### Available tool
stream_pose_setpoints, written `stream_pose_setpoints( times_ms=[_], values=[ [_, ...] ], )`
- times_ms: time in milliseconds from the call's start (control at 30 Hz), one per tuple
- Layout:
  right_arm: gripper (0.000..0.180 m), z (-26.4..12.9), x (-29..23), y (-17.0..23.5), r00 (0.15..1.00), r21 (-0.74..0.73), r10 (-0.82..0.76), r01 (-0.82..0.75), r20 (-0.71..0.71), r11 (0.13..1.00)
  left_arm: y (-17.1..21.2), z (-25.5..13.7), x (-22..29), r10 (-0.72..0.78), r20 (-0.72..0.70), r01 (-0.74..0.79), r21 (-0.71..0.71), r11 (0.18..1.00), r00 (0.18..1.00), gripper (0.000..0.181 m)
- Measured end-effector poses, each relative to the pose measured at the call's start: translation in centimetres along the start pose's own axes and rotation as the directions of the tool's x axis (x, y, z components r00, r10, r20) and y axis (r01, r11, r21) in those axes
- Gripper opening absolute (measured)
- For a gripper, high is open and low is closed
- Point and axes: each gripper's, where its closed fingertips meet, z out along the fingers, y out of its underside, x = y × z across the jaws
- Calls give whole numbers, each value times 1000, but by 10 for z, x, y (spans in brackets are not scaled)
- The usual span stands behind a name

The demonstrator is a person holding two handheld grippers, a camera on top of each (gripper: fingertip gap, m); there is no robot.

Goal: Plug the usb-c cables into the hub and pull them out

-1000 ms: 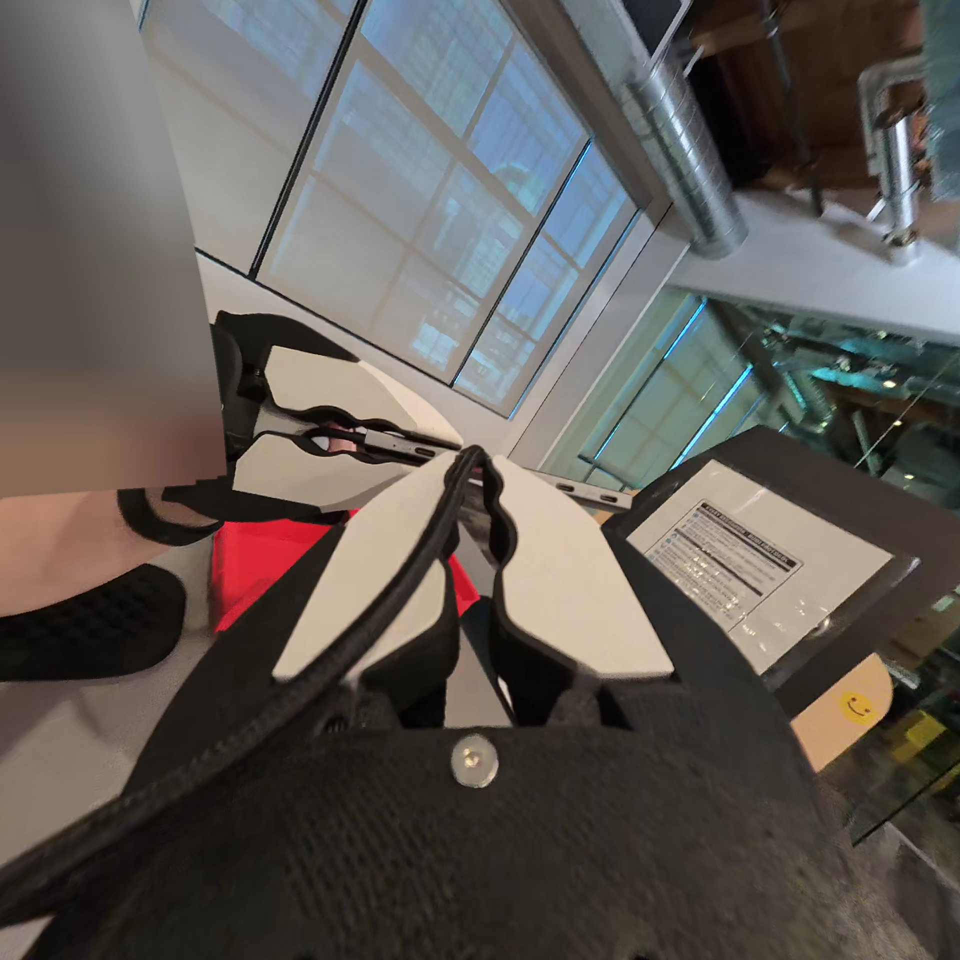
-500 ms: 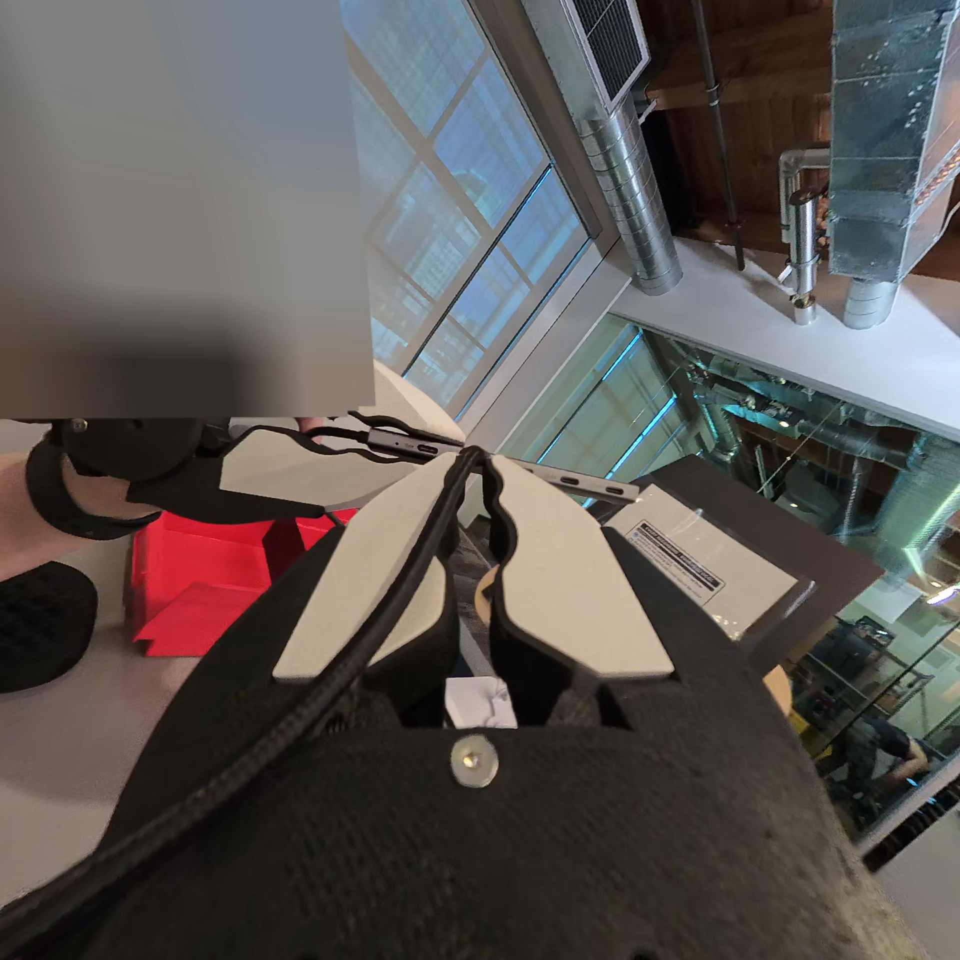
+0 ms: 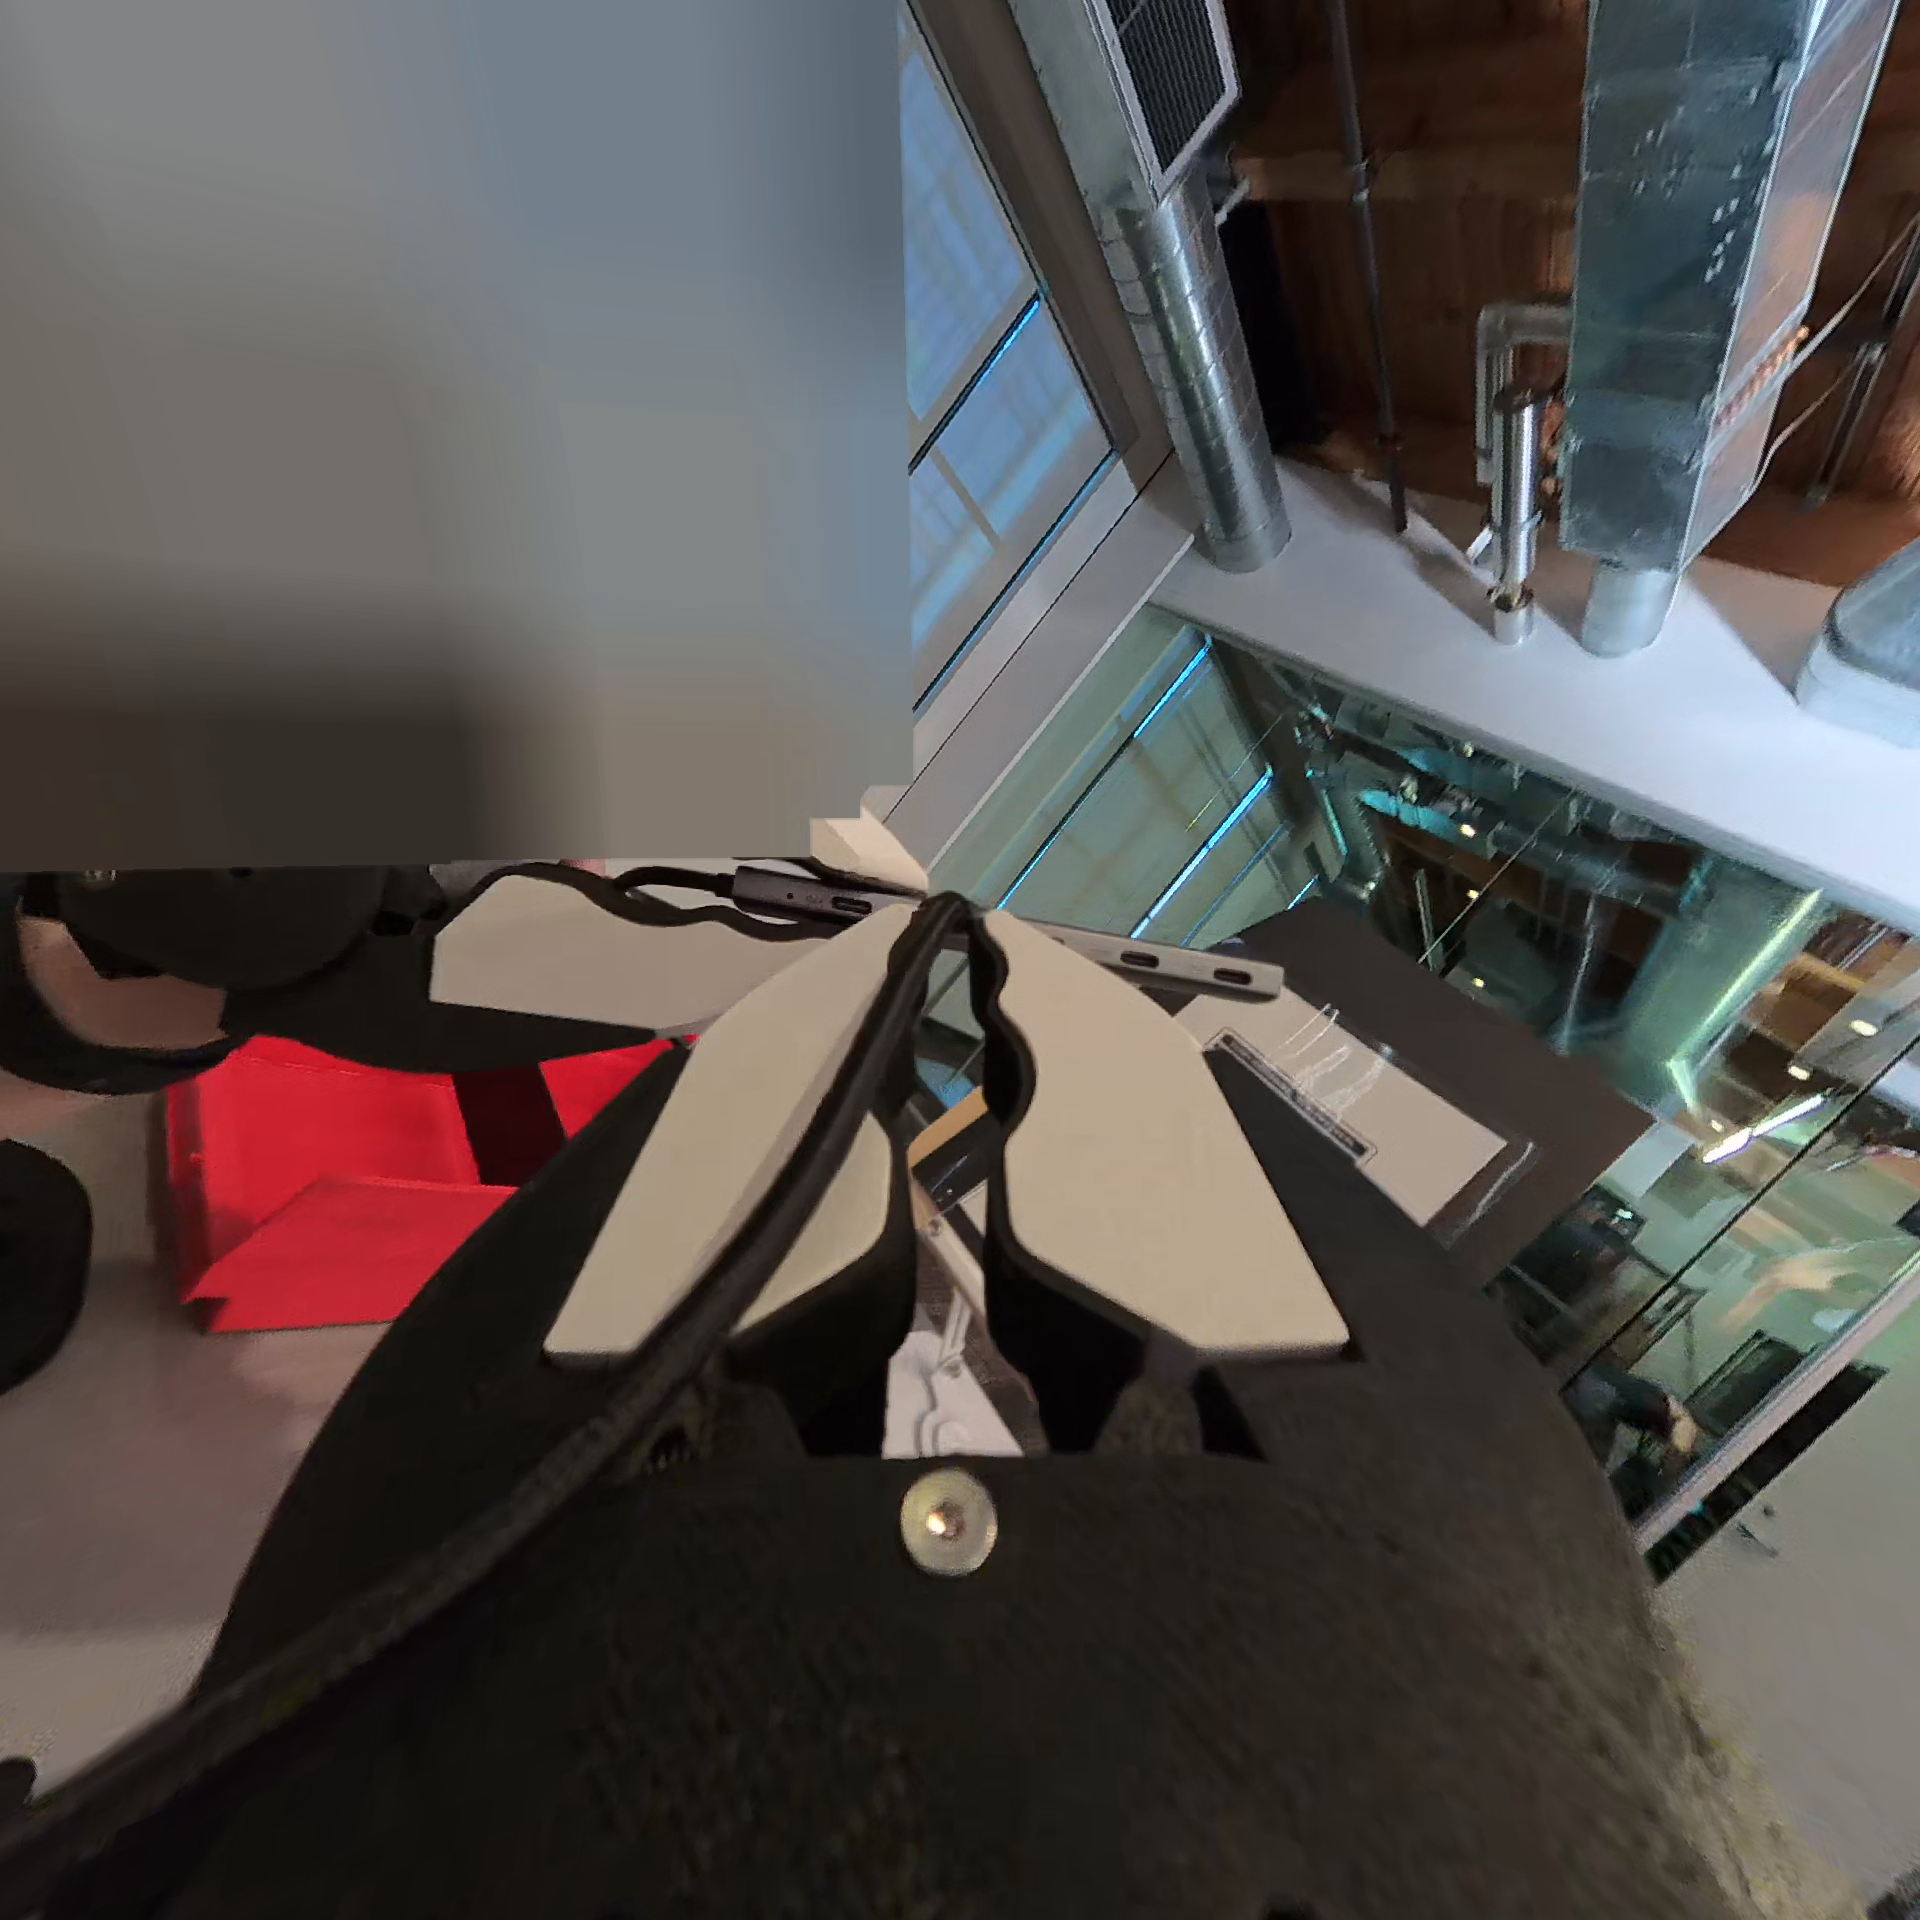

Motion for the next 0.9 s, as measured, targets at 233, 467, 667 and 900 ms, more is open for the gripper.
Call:
stream_pose_setpoints(
  times_ms=[233,467,667,900],
  values=[
    [14,4,2,4,997,-61,67,-68,-25,996,4,1,-1,33,18,-33,-28,999,999,9],
    [18,8,1,8,997,-53,62,-64,-38,997,3,2,2,28,5,-28,-31,999,1000,9],
    [12,7,0,6,998,-37,41,-42,-44,998,1,2,4,43,9,-43,-21,999,999,9],
    [13,-3,-4,-5,980,13,175,-177,99,984,-14,-8,-1,55,49,-58,73,996,997,9]
  ],
)
